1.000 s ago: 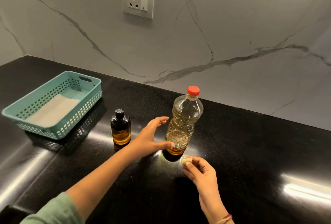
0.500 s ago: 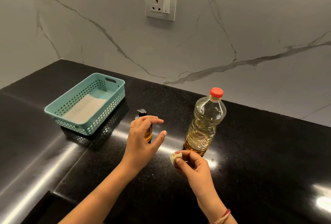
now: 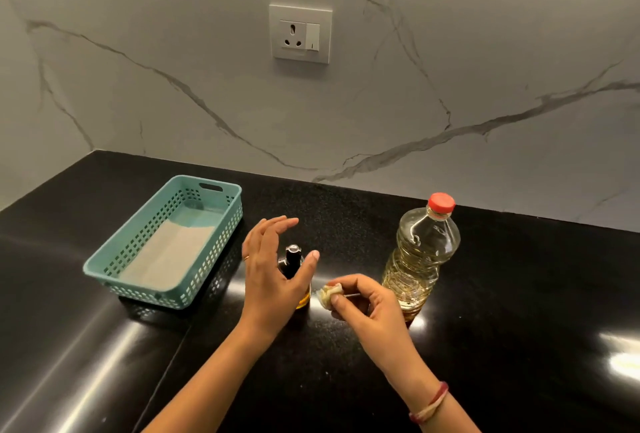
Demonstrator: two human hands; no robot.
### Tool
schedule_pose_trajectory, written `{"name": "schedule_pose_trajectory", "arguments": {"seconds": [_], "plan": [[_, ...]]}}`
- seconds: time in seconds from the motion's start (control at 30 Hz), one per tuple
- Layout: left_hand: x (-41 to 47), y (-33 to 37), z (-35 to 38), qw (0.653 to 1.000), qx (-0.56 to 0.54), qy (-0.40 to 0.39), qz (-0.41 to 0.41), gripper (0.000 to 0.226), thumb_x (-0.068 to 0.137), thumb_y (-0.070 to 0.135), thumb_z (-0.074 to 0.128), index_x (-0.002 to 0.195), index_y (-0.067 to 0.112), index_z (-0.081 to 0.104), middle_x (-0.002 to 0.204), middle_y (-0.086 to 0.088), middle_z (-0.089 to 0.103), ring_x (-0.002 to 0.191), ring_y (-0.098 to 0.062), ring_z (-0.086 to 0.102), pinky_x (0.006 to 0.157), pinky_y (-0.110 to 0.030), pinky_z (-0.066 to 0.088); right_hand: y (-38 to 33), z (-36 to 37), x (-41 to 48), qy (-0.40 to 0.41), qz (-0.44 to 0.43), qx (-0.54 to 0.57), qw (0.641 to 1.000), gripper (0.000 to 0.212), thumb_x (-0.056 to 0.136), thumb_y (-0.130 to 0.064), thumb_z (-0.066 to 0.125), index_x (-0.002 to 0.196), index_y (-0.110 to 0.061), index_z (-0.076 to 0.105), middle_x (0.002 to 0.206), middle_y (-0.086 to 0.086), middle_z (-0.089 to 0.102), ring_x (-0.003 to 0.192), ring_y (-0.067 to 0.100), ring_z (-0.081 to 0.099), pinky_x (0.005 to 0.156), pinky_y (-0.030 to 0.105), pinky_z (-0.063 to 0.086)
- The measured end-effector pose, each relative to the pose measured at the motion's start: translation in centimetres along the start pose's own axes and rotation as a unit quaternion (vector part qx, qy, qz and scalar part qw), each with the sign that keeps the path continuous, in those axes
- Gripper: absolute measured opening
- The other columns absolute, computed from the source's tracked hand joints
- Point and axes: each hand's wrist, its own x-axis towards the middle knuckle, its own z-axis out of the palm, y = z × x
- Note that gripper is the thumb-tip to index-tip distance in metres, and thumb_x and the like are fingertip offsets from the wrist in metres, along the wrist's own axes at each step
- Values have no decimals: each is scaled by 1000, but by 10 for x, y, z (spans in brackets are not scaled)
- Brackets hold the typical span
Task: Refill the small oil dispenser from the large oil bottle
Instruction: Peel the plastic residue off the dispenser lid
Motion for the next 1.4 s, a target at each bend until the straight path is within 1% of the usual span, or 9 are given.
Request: {"name": "schedule_pose_trajectory", "arguments": {"seconds": [0.33, 0.57, 0.67, 0.73, 0.83, 1.0, 1.1, 1.23, 1.4], "plan": [[13, -26, -14, 998, -40, -46, -12, 51, 77, 52, 60, 124, 38, 46, 126, 16, 46, 133, -16, 37, 110, -46, 35, -6, 25, 15, 40, 30, 53, 997, 17, 87, 1, 61, 91, -14, 70, 84, 3, 72, 81, 18, 70, 71, 28, 58], [13, -44, -7, 987, -78, -141, -28, 66, 68, 59, 65, 127, 43, 40, 125, 30, 41, 125, 6, 37, 98, -8, 28, 8, 27, 21, 119, 38, 54, 991, 19, 87, 2, 62, 92, -14, 71, 96, 13, 68, 84, 21, 71, 74, 30, 58], [9, -59, 1, 976, -92, -188, -57, 83, 65, 56, 78, 135, 35, 38, 129, 24, 42, 125, 9, 37, 99, -8, 27, 5, 28, 36, 120, -5, -8, 993, 23, 86, -2, 64, 94, -22, 72, 107, 11, 64, 91, 19, 70, 79, 32, 57], [7, -68, 4, 972, -100, -198, -79, 85, 66, 50, 83, 136, 32, 39, 131, 17, 44, 124, 11, 37, 97, -7, 28, -2, 32, 48, 111, -41, -73, 990, 23, 86, -4, 64, 97, -23, 72, 105, 4, 63, 92, 10, 67, 80, 24, 55], [4, -80, 6, 969, -119, -192, -102, 82, 61, 63, 75, 132, 39, 41, 132, 19, 46, 125, 12, 38, 100, -13, 32, -12, 40, 64, 87, -90, -176, 976, 23, 85, -3, 66, 100, -19, 72, 96, -1, 66, 90, 2, 63, 75, 12, 49], [-2, -100, 3, 962, -157, -184, -126, 73, 59, 64, 74, 127, 54, 47, 128, 32, 46, 120, 18, 39, 89, -15, 36, -13, 49, 77, 92, -91, -260, 957, 17, 86, -11, 66, 100, -20, 64, 86, -9, 66, 81, 3, 64, 71, 20, 55], [-3, -105, 5, 946, -202, -219, -130, 71, 65, 51, 80, 129, 48, 51, 129, 21, 53, 121, 5, 51, 94, -20, 47, -14, 52, 81, 97, -97, -282, 950, 13, 86, -7, 63, 91, -19, 67, 90, -6, 63, 81, 4, 64, 71, 24, 57], [1, -103, 12, 942, -205, -243, -103, 63, 74, 35, 81, 129, 48, 52, 125, 12, 62, 118, 0, 56, 94, -15, 45, -13, 53, 82, 92, -88, -290, 949, 13, 86, -7, 64, 90, -17, 70, 93, -5, 62, 82, 6, 65, 73, 26, 58], [8, -105, 23, 943, -191, -254, -97, 58, 71, 53, 74, 124, 58, 49, 122, 14, 59, 117, -2, 55, 101, -36, 48, -13, 48, 86, 91, -69, -304, 946, 9, 85, -20, 70, 92, -17, 73, 96, -4, 63, 85, 8, 65, 76, 28, 58]]}}
